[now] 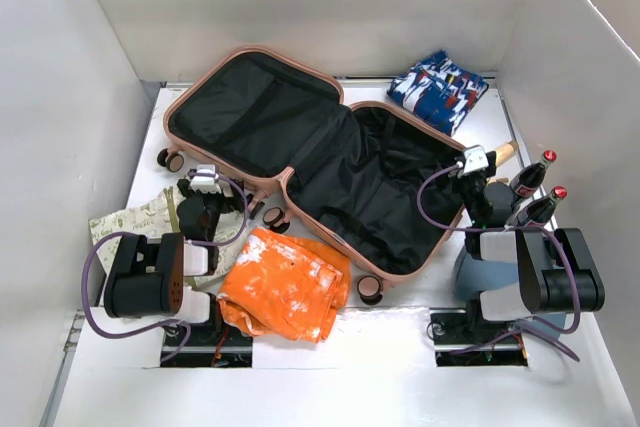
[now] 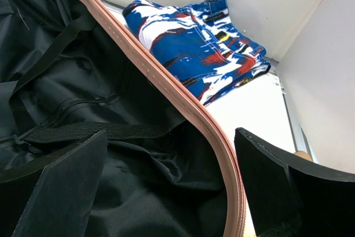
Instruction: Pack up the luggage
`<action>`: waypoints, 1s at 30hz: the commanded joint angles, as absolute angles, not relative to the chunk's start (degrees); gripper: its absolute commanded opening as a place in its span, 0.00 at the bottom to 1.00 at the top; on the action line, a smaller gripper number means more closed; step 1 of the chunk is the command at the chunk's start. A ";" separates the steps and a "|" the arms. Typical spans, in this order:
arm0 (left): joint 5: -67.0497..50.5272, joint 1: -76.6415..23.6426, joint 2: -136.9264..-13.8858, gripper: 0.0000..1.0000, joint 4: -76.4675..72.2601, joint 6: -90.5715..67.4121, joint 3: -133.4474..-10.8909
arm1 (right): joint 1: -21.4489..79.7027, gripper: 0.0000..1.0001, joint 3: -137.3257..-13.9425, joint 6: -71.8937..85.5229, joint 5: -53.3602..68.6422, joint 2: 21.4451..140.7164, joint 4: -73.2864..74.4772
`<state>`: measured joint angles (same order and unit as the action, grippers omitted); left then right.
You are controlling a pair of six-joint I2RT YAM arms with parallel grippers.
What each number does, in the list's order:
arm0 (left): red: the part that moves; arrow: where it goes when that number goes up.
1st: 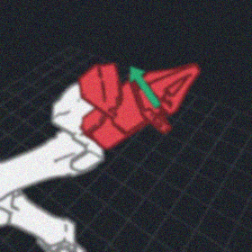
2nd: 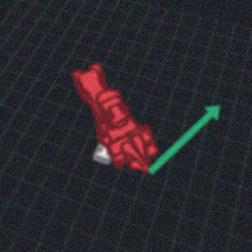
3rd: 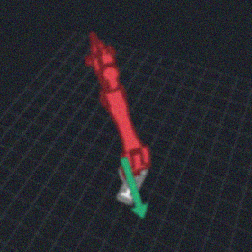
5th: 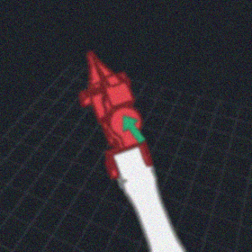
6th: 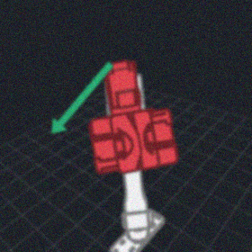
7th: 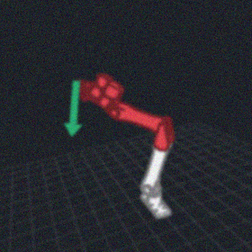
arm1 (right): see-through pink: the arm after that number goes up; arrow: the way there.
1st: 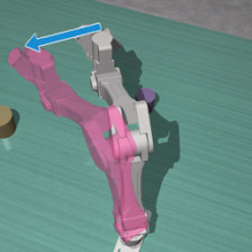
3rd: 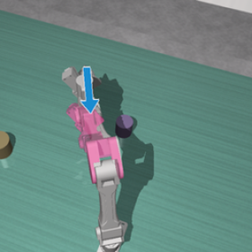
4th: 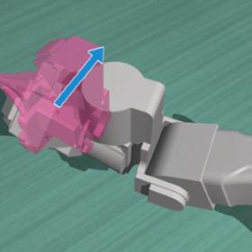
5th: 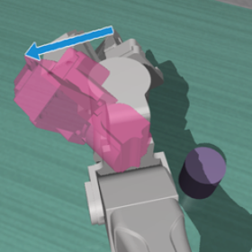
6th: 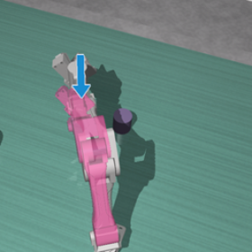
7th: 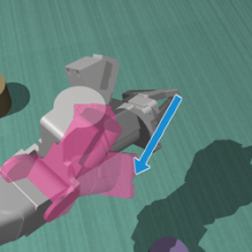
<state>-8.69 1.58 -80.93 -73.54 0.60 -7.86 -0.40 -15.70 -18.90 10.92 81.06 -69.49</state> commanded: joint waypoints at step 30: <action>-38.85 -0.53 -56.16 1.00 -15.03 13.98 -48.52 | -6.21 0.99 -109.25 -0.46 -7.59 85.42 49.10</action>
